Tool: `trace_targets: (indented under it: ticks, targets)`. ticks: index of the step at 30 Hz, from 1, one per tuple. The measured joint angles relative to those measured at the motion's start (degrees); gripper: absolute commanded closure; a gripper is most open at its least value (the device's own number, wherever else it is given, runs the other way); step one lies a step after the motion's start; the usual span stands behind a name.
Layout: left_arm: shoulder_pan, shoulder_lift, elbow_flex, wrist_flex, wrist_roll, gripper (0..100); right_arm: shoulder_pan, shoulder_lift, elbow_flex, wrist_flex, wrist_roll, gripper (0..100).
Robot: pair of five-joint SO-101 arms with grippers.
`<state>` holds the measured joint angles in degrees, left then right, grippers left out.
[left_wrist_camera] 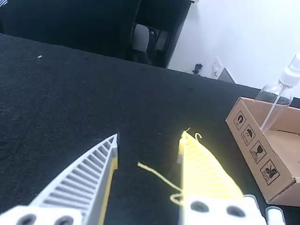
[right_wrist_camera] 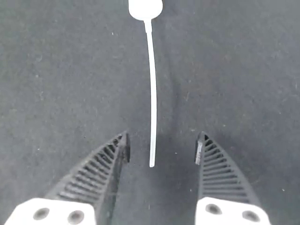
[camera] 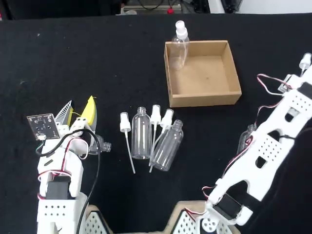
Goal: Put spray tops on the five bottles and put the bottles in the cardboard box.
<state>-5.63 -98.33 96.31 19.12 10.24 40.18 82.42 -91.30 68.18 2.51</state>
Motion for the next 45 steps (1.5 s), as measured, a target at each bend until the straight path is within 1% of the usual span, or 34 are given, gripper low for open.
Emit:
trace_targets:
  ticks: [4, 9, 11, 21, 24, 30, 36, 38, 42, 45]
  targets:
    - [0.0, 0.0, 0.0, 0.0, 0.0, 80, 0.0, 0.44, -0.09, -0.44, 0.0, 80.5]
    - [0.0, 0.0, 0.0, 0.0, 0.0, 80, 0.0, 0.44, -0.09, -1.67, 0.0, 92.2]
    - [0.0, 0.0, 0.0, 0.0, 0.0, 80, 0.0, 0.44, -0.09, -2.46, 0.0, 94.3]
    - [0.0, 0.0, 0.0, 0.0, 0.0, 80, 0.0, 0.44, -0.09, -3.34, 0.0, 84.4]
    - [0.0, 0.0, 0.0, 0.0, 0.0, 80, 0.0, 0.44, -0.09, -3.69, 0.0, 84.3]
    - [0.0, 0.0, 0.0, 0.0, 0.0, 80, -0.09, 3.08, 1.76, -8.09, -0.09, 84.4]
    - [0.18, 0.0, 0.0, 0.0, 0.0, 80, -0.09, 3.25, 1.85, -8.88, -0.09, 84.5]
    - [0.88, 0.0, 0.0, 0.0, 0.0, 80, -0.09, 3.25, 1.85, -8.88, -0.09, 88.0]
    - [1.32, 0.0, 0.0, 0.0, 0.0, 80, -0.09, 3.25, 1.85, -9.76, -0.09, 98.6]
    - [1.32, 0.0, 0.09, 0.0, 0.0, 80, -0.09, 3.25, 1.85, -9.93, -0.09, 98.4]
